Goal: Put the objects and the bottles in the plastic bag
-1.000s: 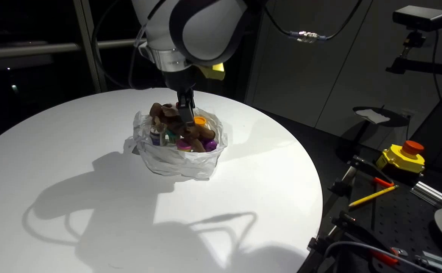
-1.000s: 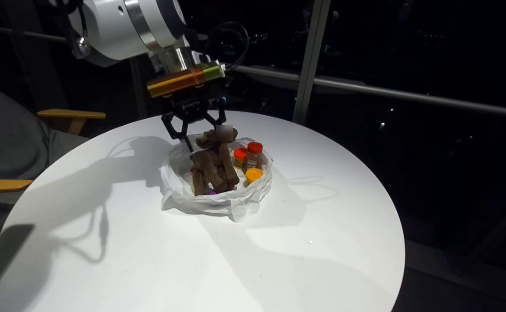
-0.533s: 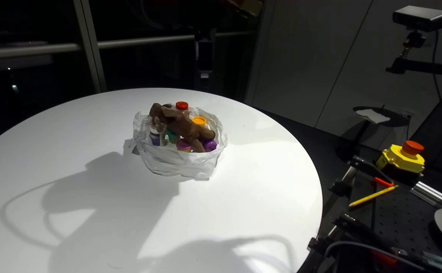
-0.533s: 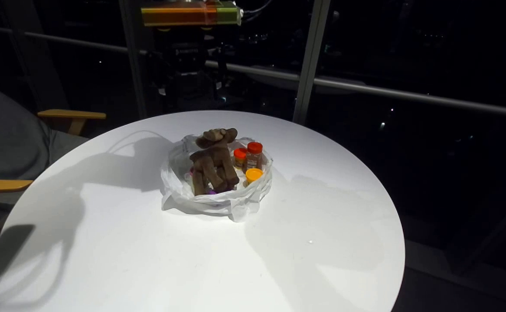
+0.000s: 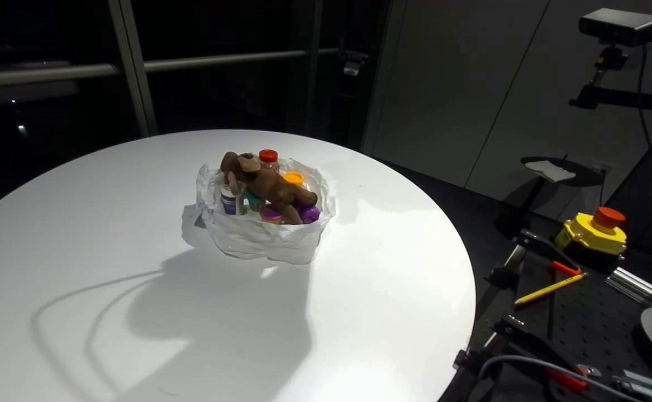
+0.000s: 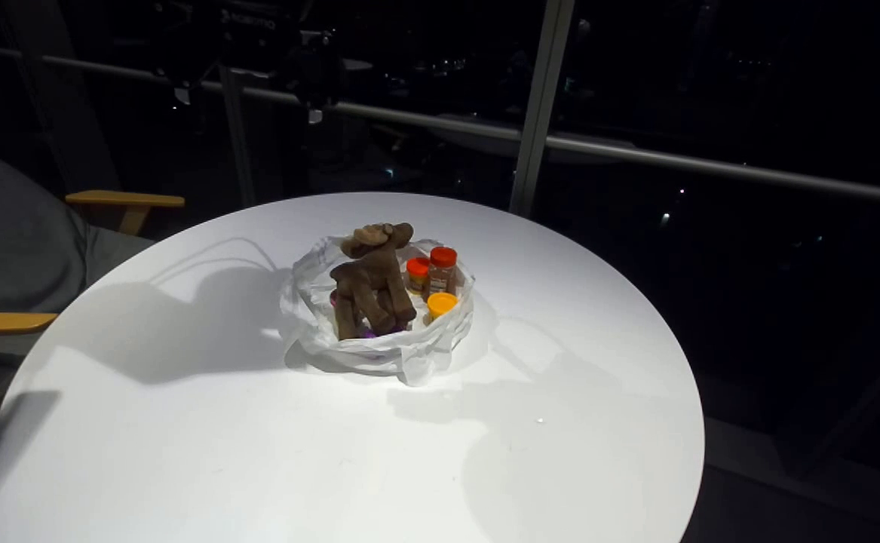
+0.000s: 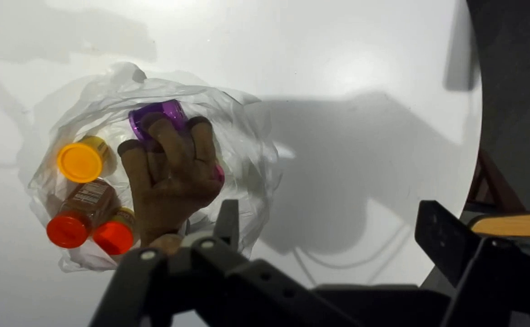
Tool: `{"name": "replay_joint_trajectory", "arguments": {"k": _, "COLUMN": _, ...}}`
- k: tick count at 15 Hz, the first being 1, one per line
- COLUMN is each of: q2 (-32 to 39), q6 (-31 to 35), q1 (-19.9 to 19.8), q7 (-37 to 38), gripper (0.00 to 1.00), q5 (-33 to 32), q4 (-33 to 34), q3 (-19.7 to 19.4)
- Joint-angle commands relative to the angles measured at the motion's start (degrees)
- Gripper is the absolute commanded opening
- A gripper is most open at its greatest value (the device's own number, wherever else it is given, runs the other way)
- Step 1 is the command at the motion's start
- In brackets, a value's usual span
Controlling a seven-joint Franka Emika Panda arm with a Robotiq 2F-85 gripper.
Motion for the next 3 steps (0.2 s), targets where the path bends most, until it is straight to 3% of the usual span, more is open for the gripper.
{"name": "replay_joint_trajectory", "arguments": {"k": 1, "q2": -0.4, "q6": -0.1, "q1": 1.5, "q7": 0.1, "gripper": 1.00, "q5": 0.2, "q4": -0.3, "q3": -1.5}}
{"name": "replay_joint_trajectory", "arguments": {"k": 3, "q2": -0.5, "q6": -0.1, "q1": 1.5, "q7": 0.1, "gripper": 1.00, "q5": 0.3, "q4": -0.6, "q3": -1.5}}
